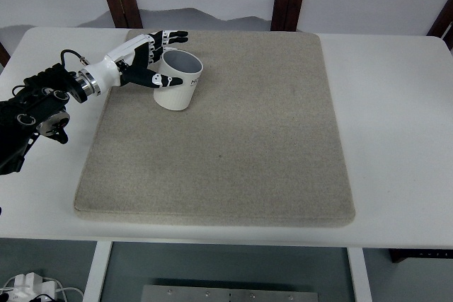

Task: Flip white cup upright
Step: 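Lower the upright cup onto the board with the left hand, then open the left hand's fingers and withdraw from the cup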

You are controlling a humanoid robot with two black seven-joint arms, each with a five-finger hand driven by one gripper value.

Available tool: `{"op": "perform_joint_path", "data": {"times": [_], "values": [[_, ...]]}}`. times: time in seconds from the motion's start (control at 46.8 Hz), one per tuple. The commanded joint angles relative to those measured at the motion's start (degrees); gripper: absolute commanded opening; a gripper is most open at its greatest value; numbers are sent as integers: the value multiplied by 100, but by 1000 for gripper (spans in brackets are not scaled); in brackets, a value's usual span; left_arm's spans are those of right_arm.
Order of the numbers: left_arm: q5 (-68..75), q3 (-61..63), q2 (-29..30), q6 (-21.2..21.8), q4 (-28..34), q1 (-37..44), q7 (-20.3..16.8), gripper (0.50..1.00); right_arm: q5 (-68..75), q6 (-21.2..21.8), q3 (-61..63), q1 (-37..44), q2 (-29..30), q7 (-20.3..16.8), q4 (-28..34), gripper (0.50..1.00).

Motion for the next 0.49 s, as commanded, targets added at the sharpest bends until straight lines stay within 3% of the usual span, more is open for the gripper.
{"op": "perform_joint_path", "data": {"times": [0.0,0.47], "values": [[-24,-9,8,0,-6,2,0,994,0,1,-4,0,0,0,0,952],[-68,-79,114,-114,-103,-16,0,994,0,1,-4,0,0,0,0,952]]}}
